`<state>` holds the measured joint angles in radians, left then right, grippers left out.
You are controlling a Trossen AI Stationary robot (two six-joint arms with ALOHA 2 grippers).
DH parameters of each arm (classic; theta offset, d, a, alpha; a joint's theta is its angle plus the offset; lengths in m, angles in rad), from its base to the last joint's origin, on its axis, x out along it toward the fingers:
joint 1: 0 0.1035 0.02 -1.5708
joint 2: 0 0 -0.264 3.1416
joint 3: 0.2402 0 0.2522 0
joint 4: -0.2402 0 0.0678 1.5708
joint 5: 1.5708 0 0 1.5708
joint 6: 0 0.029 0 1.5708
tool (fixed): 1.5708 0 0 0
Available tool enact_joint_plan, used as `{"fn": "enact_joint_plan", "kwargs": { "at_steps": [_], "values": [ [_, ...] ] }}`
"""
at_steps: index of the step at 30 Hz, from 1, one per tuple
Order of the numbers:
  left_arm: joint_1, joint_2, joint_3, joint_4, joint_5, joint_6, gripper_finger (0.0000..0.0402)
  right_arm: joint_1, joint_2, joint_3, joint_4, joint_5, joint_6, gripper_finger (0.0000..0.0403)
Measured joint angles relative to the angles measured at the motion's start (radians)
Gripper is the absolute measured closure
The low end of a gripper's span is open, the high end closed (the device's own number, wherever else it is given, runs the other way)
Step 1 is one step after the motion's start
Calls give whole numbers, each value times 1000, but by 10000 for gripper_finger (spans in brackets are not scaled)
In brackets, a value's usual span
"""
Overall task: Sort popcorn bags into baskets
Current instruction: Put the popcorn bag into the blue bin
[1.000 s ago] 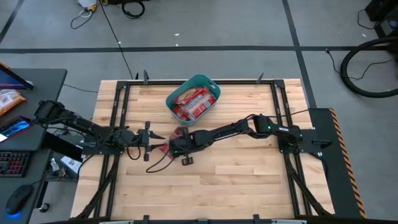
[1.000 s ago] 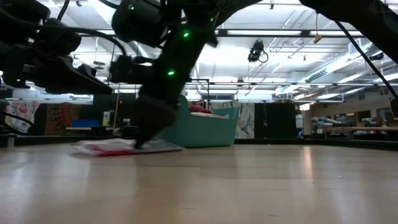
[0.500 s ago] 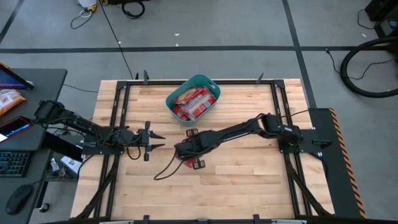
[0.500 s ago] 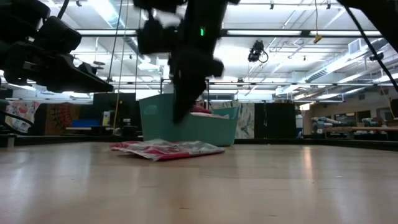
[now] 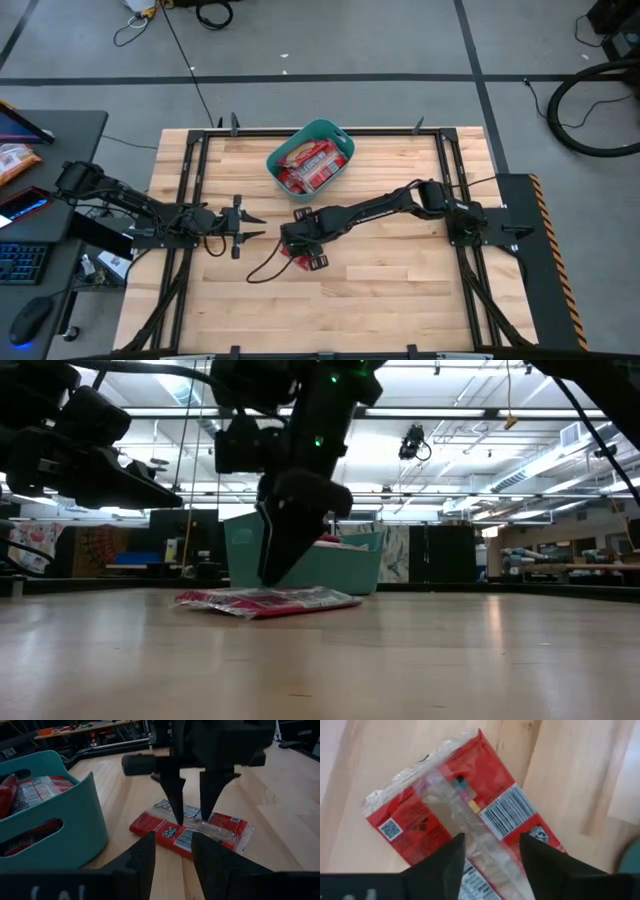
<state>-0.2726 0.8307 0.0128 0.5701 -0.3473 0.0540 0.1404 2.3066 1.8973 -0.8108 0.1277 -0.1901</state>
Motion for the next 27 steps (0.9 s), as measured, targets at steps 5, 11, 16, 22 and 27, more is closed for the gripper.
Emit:
{"fn": "enact_joint_plan", "kwargs": {
  "at_steps": [5,11,16,22,27],
  "values": [
    [0,0,0,-5,0,1,269,-1,-3,-74,112,12,-72,183],
    [0,0,0,-8,0,2,269,-9,-8,-102,110,2,-37,222],
    [0,0,0,-6,0,1,269,-9,-8,-103,87,-27,13,297],
    [0,0,0,-6,0,2,269,-9,-7,-97,73,-31,13,390],
    [0,0,0,-6,0,6,269,-9,4,-26,-40,9,11,385]
  ]
}}
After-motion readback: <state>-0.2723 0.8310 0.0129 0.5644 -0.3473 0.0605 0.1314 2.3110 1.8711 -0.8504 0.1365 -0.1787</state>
